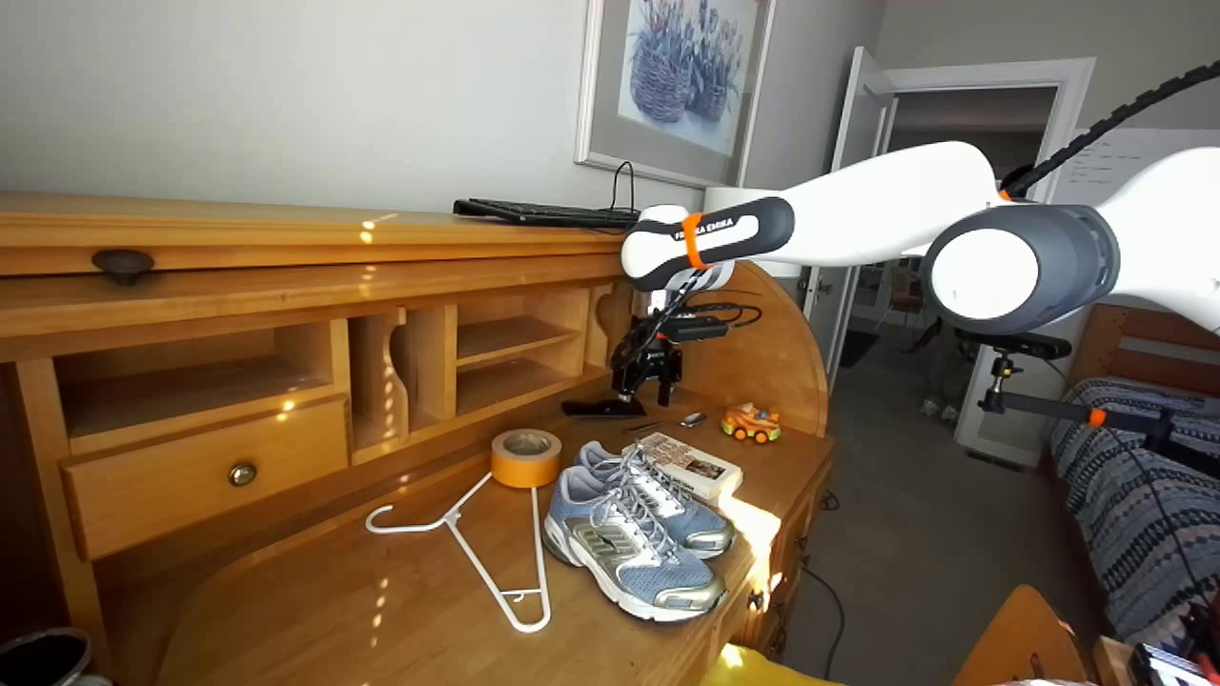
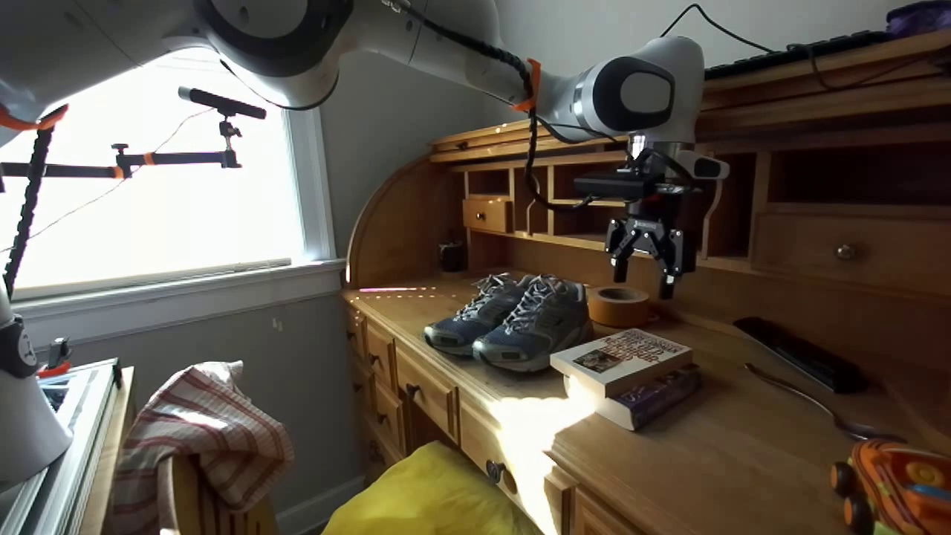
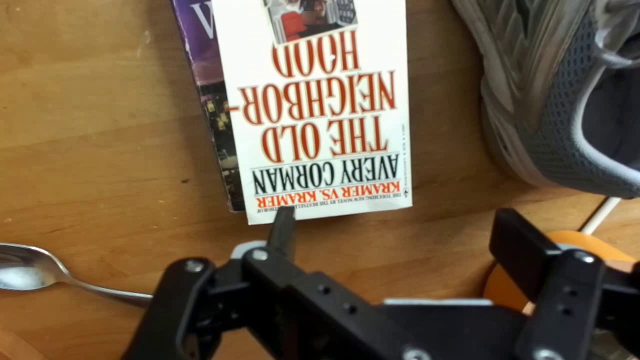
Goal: Move the sneakers and the books slightly to the left then place the sneaker on the right on the books
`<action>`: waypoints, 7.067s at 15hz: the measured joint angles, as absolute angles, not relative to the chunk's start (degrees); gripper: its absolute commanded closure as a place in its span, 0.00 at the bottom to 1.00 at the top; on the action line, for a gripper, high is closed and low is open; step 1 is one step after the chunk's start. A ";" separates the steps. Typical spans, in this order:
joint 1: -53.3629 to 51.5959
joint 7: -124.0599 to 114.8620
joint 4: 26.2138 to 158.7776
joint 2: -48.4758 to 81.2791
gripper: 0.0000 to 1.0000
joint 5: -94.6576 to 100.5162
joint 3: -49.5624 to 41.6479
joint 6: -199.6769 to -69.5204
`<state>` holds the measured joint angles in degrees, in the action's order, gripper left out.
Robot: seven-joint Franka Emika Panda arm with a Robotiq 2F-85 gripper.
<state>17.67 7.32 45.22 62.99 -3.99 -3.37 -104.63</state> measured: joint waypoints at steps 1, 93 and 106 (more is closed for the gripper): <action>17.48 7.95 46.18 62.41 0.00 -3.89 -3.37 -104.59; 21.90 21.70 79.87 39.97 0.00 -7.38 -3.39 -123.42; 19.71 14.13 95.15 29.35 0.00 -7.33 -5.29 -129.86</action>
<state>19.71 14.13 95.15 29.35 -7.33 -5.29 -129.86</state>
